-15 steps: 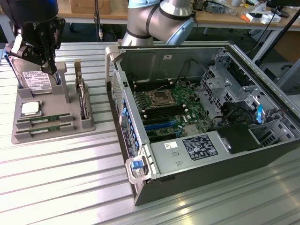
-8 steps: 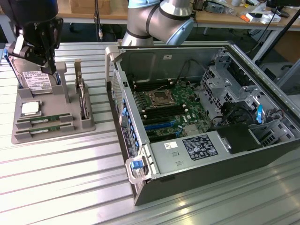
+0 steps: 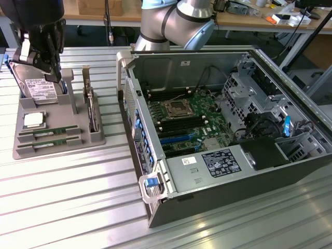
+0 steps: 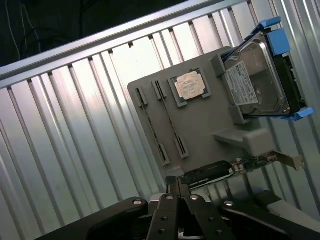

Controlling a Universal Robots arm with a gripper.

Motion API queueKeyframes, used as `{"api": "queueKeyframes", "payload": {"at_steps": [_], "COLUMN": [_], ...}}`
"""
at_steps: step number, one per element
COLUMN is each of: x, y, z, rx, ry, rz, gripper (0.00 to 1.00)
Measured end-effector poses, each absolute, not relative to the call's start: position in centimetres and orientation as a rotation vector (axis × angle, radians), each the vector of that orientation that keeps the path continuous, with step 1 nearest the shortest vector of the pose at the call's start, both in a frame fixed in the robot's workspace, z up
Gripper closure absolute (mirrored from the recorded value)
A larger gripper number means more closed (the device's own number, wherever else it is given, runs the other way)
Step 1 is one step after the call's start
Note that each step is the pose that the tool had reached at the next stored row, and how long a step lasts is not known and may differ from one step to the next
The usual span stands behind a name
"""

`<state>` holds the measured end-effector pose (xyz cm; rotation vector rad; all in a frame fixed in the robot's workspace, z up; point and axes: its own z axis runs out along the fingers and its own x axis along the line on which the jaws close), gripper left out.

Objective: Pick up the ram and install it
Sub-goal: 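Pick up the ram and move it above insertion slot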

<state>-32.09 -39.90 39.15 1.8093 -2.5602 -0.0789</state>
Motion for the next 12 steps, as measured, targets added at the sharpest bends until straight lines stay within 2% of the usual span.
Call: {"api": "queueKeyframes", "payload": {"at_steps": [10, 11, 12], "x": [-32.09, -32.09, -32.09], "y": [-39.9, -39.89, -39.89], "z": [39.15, 39.15, 39.15], "rx": [1.862, 1.862, 1.862], "ry": [-2.521, -2.521, -2.521], "rz": [-0.079, -0.079, -0.079], "gripper": [0.89, 0.83, 0.7]}}
